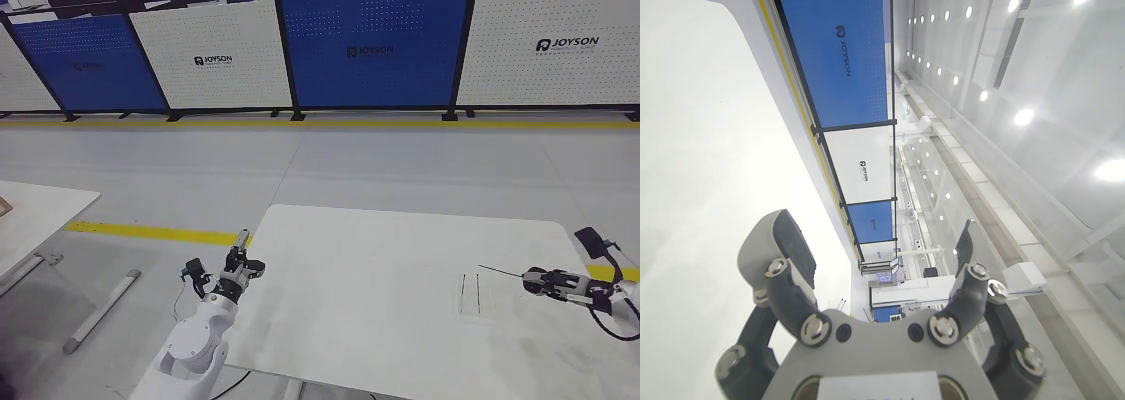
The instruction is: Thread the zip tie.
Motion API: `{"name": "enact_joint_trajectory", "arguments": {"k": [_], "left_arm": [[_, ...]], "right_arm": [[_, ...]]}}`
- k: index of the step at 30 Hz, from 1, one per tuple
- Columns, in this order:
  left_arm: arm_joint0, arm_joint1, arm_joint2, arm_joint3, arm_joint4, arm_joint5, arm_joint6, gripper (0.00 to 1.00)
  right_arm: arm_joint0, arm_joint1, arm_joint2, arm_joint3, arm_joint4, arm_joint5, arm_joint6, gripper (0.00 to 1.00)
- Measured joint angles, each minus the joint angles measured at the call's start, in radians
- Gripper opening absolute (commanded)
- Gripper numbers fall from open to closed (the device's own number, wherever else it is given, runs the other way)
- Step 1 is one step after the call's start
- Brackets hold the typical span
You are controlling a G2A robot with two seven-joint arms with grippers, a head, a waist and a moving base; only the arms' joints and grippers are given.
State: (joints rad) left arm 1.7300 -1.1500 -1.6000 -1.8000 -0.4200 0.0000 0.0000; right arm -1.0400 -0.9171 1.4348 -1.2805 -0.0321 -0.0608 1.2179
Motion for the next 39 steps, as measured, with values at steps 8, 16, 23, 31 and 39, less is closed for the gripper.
{"name": "enact_joint_trajectory", "arguments": {"k": [8,16,23,31,39], "left_arm": [[0.0,0.0,0.0,0.0,0.0,0.0,0.0,1.0],[0.0,0.0,0.0,0.0,0.0,0.0,0.0,1.0],[0.0,0.0,0.0,0.0,0.0,0.0,0.0,1.0],[0.0,0.0,0.0,0.0,0.0,0.0,0.0,1.0],[0.0,0.0,0.0,0.0,0.0,0.0,0.0,1.0]], "right_arm": [[-0.019,-0.008,-0.073,-0.112,-0.003,-0.019,-0.016,0.0],[-0.018,-0.008,-0.072,-0.111,-0.003,-0.018,-0.016,0.0],[-0.018,-0.008,-0.072,-0.111,-0.003,-0.019,-0.016,0.0],[-0.03,-0.017,-0.088,-0.139,0.094,-0.095,-0.036,0.0],[-0.013,-0.026,-0.13,-0.115,0.169,-0.133,-0.013,0.0]]}}
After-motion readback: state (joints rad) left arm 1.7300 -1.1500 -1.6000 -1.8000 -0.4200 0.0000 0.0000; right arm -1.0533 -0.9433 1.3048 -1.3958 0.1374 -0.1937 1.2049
